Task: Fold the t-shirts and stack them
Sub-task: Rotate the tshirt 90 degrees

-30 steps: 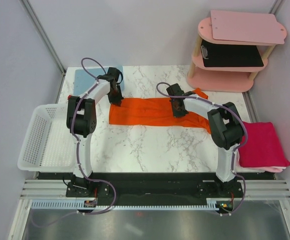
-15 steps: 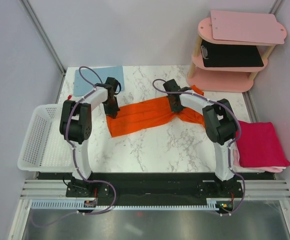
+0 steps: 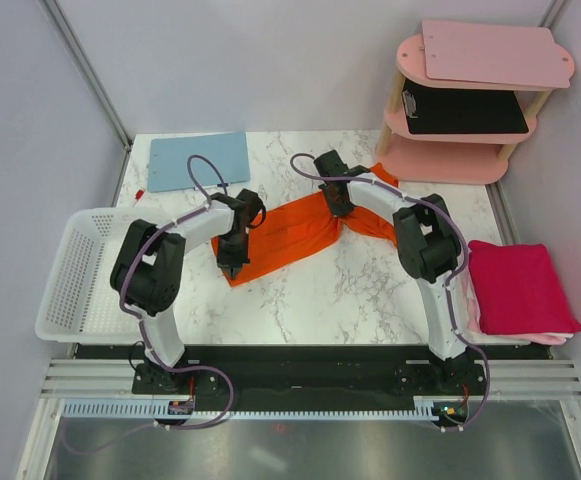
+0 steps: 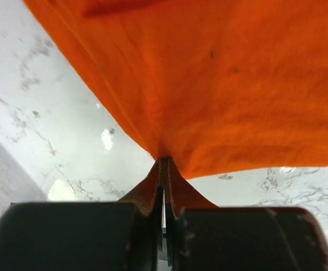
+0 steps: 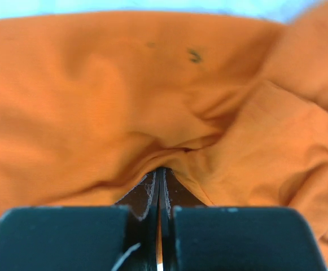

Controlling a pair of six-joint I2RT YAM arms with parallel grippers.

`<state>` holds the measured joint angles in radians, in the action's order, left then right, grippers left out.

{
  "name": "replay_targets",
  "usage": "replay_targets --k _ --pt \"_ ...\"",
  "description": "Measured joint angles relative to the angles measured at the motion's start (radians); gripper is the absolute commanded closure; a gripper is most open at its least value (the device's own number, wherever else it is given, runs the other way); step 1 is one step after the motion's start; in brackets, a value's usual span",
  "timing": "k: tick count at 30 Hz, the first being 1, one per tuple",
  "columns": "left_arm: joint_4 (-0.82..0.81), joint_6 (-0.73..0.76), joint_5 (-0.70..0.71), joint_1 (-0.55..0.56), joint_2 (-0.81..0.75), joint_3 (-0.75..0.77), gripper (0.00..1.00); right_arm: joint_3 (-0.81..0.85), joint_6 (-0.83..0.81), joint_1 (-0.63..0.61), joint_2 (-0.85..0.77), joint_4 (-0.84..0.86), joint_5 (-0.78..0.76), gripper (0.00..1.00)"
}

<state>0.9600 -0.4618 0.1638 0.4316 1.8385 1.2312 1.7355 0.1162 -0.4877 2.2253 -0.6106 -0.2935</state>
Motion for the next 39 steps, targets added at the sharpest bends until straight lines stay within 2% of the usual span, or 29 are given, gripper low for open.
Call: replay_targets --k 3,7,13,17,21,27,39 --pt "0.02 -0.018 0.02 0.048 -0.001 -0.023 0.98 0.035 -0.013 -0.032 0.021 -0.003 0.002 1.0" --pt "0.03 -0.027 0.058 0.052 -0.043 -0.013 0.98 0.009 -0.012 -0.063 0.003 -0.003 -0.014 1.0" --pt "0.05 -0.026 0.127 0.037 -0.072 0.175 0.98 -0.107 0.005 -0.05 -0.138 -0.019 -0.071 1.0" --pt "0.045 -0.02 0.152 0.027 0.021 0.335 0.98 -0.131 0.025 0.002 -0.224 -0.014 -0.115 1.0" --pt "0.033 -0.013 0.16 0.011 0.184 0.448 0.98 -0.148 0.045 0.079 -0.223 -0.002 -0.135 1.0" --pt "0.037 -0.003 0.166 -0.017 0.311 0.464 0.98 -0.171 0.06 0.152 -0.148 -0.001 -0.134 1.0" --pt "0.069 0.018 0.22 -0.059 0.364 0.475 0.98 -0.157 0.044 0.145 -0.084 0.005 -0.154 1.0"
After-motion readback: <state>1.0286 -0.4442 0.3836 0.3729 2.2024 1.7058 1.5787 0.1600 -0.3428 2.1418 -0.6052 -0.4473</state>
